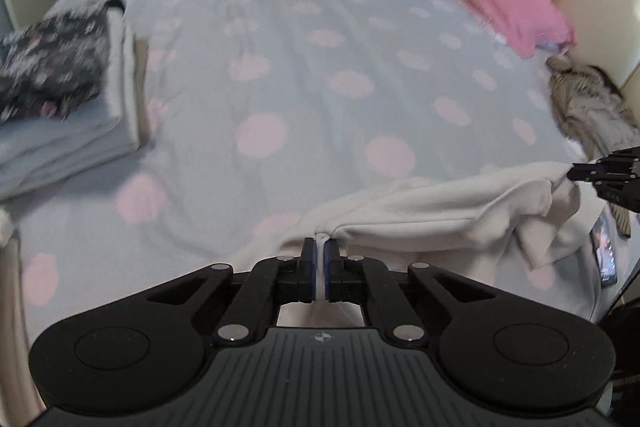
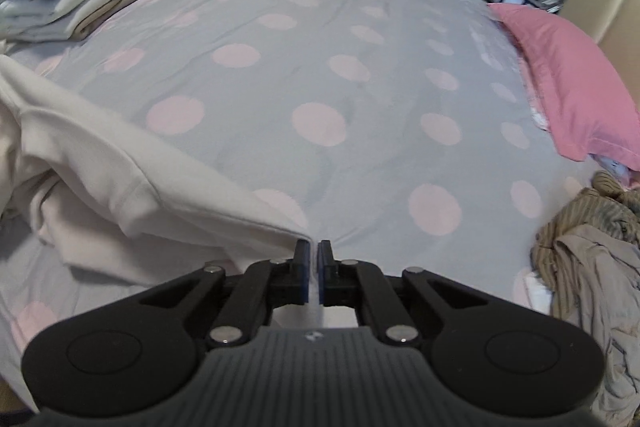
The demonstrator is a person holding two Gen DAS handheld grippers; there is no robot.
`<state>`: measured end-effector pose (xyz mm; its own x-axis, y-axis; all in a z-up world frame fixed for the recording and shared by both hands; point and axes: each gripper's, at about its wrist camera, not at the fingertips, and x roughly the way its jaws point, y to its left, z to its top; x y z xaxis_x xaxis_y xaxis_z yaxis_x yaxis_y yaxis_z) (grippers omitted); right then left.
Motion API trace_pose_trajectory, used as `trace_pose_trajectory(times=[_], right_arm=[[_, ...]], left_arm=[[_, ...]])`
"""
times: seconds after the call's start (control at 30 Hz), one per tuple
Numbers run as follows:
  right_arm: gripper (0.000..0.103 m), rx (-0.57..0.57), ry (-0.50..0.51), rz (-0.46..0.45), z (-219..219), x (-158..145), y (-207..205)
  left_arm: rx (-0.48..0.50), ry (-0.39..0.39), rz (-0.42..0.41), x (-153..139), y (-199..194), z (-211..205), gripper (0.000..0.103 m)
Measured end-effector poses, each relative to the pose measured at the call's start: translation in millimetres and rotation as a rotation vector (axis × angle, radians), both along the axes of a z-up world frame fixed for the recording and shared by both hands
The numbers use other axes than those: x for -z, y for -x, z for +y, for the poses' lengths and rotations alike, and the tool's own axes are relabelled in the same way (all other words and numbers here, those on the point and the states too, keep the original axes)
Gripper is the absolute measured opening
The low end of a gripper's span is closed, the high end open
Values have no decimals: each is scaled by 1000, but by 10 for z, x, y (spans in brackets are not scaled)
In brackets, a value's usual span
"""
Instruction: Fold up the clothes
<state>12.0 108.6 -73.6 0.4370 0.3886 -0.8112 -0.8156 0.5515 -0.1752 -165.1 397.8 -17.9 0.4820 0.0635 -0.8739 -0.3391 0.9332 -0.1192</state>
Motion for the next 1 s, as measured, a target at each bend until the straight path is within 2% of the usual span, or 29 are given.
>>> trace_pose_trajectory(times=[0.07, 0.17, 0.27, 0.33, 0.4, 0.47, 0.57, 0.6, 0.63, 0.67, 0.8, 0.93, 1.0], right_arm=[[5, -34, 28, 12, 63, 92, 63], [5, -69, 80, 5, 143, 236, 130], [5, -77, 100, -3, 155, 299, 138], [7, -78, 85, -3, 135, 280, 136], [10, -86, 70, -8, 116, 257, 139], [10, -111, 67, -30, 118, 240, 166], [13, -172, 84, -73, 138, 232, 248], [21, -199, 93, -95, 145, 230, 289], [35, -227, 103, -119, 153, 225, 331], [39, -254, 112, -146, 161, 220, 374], [40, -358, 151, -229, 167, 202, 502], [40, -468, 179, -282, 150, 225, 607], [40, -518, 201, -303, 159, 273, 666]], left_arm=[[0, -11, 54, 153, -24, 21, 2], [58, -76, 124, 421, -122, -95, 2], [115, -160, 139, 535, -184, -225, 3], [164, -234, 119, 489, -184, -322, 10], [228, -325, 76, 395, -138, -461, 30], [300, -410, 33, 309, -122, -632, 42], [402, -458, -6, 269, -121, -825, 43], [435, -465, -15, 267, -127, -882, 43], [466, -482, -13, 296, -138, -941, 43], [496, -503, -7, 335, -151, -1000, 43], [597, -595, 32, 535, -222, -1209, 43], [664, -652, 60, 701, -257, -1315, 43], [680, -677, 66, 749, -267, -1333, 36]])
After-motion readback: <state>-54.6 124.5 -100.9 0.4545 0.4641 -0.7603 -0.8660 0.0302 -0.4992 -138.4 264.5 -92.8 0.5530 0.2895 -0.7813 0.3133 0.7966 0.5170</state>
